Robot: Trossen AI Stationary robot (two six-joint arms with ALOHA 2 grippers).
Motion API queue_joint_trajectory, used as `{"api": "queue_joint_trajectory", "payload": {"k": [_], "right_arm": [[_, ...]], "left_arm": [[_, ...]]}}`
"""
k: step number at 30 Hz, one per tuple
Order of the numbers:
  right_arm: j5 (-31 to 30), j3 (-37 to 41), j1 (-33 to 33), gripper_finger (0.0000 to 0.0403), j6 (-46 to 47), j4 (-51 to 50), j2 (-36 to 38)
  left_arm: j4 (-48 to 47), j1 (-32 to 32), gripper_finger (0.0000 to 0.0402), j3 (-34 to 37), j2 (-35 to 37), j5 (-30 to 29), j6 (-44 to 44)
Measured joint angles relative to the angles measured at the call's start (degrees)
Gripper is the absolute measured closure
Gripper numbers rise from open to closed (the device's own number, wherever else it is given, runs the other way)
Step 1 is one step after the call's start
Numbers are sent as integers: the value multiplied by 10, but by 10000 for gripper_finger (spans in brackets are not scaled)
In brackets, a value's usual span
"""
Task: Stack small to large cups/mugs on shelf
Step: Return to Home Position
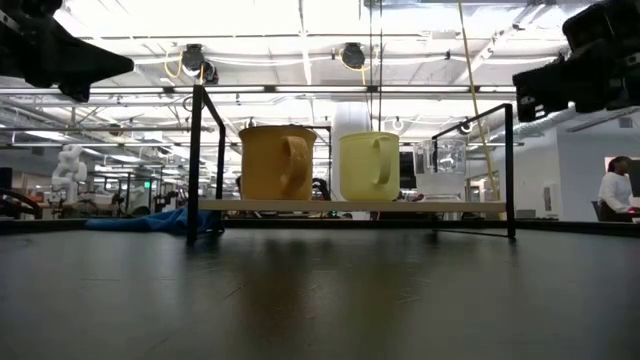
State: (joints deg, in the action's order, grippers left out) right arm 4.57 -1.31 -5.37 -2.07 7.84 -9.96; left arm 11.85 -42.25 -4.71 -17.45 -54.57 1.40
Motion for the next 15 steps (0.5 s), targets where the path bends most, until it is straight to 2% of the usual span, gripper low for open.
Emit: {"api": "queue_joint_trajectory", "payload": {"k": [5,10,15], "right_arm": [[9,2,0,403,-18,4,1],[19,3,1,403,-55,33,2],[31,3,1,403,-81,42,2]], "left_arm": [[-1,-7,402,0,0,12,27],[0,10,402,0,0,82,83],[2,59,402,0,0,153,119]]}}
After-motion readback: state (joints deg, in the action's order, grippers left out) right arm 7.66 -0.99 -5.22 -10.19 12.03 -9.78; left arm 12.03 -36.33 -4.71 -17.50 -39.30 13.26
